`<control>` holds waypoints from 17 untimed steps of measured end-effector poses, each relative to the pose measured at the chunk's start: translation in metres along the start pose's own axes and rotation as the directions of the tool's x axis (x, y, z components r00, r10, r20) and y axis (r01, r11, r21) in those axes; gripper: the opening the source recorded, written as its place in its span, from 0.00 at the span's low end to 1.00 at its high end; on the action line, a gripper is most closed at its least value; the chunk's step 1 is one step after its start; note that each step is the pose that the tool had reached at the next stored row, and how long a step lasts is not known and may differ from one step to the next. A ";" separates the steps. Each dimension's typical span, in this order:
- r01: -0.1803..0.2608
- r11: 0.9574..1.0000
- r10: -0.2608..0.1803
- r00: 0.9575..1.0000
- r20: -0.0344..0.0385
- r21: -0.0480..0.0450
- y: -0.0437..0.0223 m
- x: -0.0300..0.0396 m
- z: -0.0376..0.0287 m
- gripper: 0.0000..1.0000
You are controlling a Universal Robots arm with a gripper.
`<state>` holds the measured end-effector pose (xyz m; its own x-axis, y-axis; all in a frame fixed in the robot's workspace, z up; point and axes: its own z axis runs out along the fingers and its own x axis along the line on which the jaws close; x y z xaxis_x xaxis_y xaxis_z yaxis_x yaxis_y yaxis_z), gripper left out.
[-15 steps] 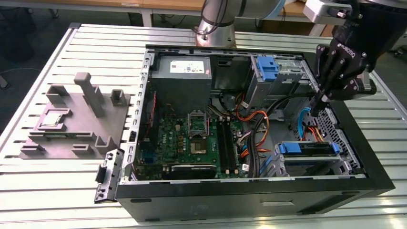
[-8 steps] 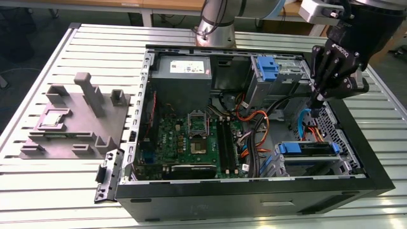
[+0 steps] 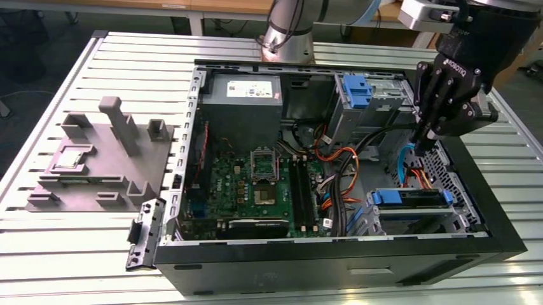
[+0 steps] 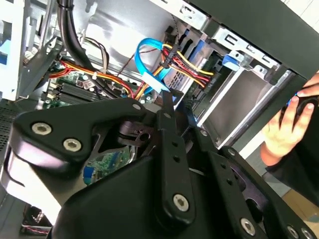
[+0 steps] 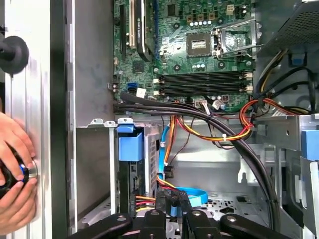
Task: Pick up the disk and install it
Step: 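Insert the second disk wire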
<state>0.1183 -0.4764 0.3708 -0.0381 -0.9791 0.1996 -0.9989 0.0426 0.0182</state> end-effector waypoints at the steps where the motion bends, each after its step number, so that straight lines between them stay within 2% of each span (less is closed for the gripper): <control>1: 0.000 1.000 0.000 1.000 -0.005 0.000 0.0000 -0.0004 -0.0001 0.24; 4: 0.000 1.000 0.000 1.000 -0.014 0.000 0.0001 -0.0028 -0.0004 0.24; 5: -0.001 1.000 0.001 1.000 -0.019 0.001 0.0001 -0.0037 -0.0003 0.24; 7: -0.001 1.000 0.001 0.999 -0.036 0.001 0.0001 -0.0054 0.0009 0.24; 8: -0.001 1.000 0.001 0.999 -0.041 0.001 0.0001 -0.0061 0.0021 0.24; 17: -0.002 1.000 0.002 0.998 -0.059 0.002 -0.0005 -0.0093 0.0140 0.24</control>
<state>0.1188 -0.4701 0.3552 -0.0382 -0.9656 0.2573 -0.9989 0.0437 0.0158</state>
